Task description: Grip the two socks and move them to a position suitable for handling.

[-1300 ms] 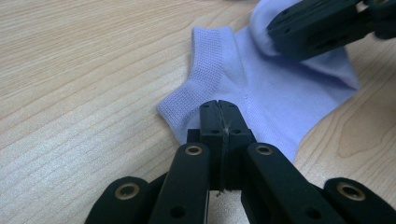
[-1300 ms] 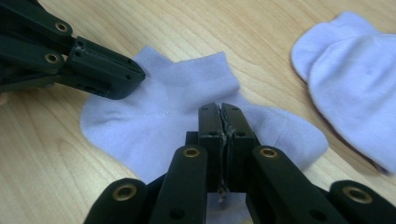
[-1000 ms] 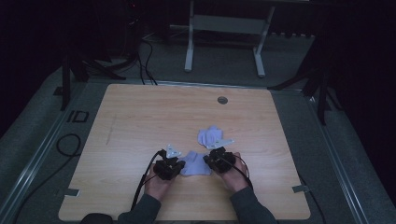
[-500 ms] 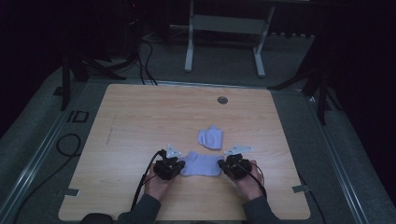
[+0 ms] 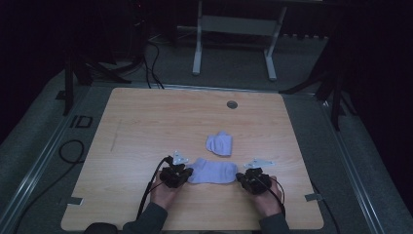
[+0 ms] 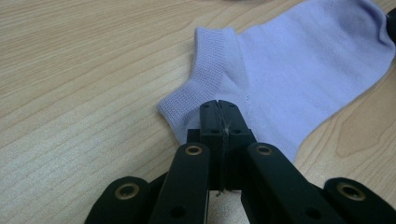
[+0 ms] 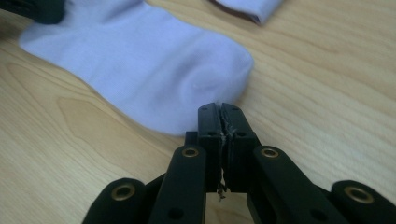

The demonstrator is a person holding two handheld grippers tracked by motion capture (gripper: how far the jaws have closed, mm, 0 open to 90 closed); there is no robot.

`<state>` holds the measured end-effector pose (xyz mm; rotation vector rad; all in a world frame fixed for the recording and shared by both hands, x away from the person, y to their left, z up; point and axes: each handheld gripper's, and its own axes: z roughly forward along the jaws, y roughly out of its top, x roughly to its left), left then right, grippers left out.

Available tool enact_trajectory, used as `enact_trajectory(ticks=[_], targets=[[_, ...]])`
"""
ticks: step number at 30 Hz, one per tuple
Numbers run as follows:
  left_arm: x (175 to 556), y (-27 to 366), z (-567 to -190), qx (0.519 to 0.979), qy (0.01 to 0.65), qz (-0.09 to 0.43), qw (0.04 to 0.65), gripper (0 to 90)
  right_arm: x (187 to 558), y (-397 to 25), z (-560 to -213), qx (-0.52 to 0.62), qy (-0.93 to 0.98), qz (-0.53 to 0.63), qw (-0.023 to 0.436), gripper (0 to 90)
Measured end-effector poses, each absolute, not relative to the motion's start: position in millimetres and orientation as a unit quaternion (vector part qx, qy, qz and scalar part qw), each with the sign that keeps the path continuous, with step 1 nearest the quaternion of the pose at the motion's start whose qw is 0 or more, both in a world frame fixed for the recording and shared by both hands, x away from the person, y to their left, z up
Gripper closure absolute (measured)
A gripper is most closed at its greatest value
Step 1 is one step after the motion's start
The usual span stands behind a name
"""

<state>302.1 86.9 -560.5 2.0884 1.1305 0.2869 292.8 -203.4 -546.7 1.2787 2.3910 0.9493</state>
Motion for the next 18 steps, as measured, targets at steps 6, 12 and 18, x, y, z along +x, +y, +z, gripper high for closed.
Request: enact_trajectory(ticks=[6, 12, 18], targets=[[301.9, 87.0, -560.5, 0.813, 0.439, 0.112, 0.366, 89.9, 288.4, -211.1, -546.8, 0.451, 0.819, 0.328, 0.134, 89.5], [301.6, 87.2, -560.7, 0.813, 0.437, 0.111, 0.368, 89.8, 288.3, -213.2, -538.1, 0.448, 0.815, 0.338, 0.143, 89.1], [300.6, 88.2, -560.7, 0.815, 0.432, 0.112, 0.368, 89.7, 297.7, -205.5, -527.3, 0.429, 0.82, 0.348, 0.149, 86.9]])
